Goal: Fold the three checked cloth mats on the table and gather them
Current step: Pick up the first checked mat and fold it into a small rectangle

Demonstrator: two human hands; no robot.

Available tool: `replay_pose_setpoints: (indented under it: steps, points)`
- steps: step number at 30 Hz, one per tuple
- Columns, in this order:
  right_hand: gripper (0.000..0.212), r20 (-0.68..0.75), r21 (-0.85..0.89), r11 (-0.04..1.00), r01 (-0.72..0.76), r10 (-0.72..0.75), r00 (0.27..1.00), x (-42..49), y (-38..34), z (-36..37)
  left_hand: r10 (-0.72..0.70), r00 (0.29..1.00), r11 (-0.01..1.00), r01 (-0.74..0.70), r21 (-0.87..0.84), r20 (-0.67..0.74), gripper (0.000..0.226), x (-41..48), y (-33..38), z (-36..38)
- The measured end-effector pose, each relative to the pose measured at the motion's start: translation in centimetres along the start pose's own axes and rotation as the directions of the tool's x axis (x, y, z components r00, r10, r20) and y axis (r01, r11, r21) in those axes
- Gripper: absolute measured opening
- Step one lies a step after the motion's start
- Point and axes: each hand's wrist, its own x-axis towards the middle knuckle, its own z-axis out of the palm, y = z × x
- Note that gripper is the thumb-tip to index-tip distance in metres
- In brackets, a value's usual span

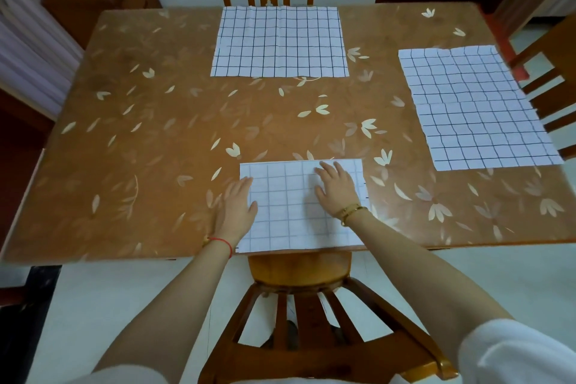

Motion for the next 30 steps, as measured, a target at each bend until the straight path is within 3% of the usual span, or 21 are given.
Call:
replay_pose_setpoints:
  steps: [3,7,17,24,30]
  points:
    - [0.054,0.102,-0.037,0.998,0.053,-0.049,0.994,2.2,-2.5,0.5,0.071,0.981,0.982,-0.100,0.161,0.180,0.066,2.0,0.8,0.0]
    - [0.056,0.204,-0.075,0.994,0.082,-0.065,0.977,4.1,-4.6,1.6,0.027,0.956,0.959,-0.107,0.261,0.293,0.067,3.8,1.2,0.0]
    - [0.056,0.277,-0.135,0.978,0.162,-0.120,0.953,6.7,-6.9,3.4,-0.036,0.923,0.962,-0.071,0.264,0.383,0.074,6.4,-0.2,0.2]
    - [0.054,0.224,-0.131,0.982,0.137,-0.105,0.969,6.5,-5.7,3.8,-0.016,0.928,0.967,-0.080,0.243,0.371,0.076,6.7,-0.8,0.0]
    - [0.054,0.079,-0.127,0.987,-0.098,0.108,0.991,4.2,0.6,2.4,-0.020,0.933,0.969,-0.070,0.236,0.361,0.076,6.8,-0.8,0.0]
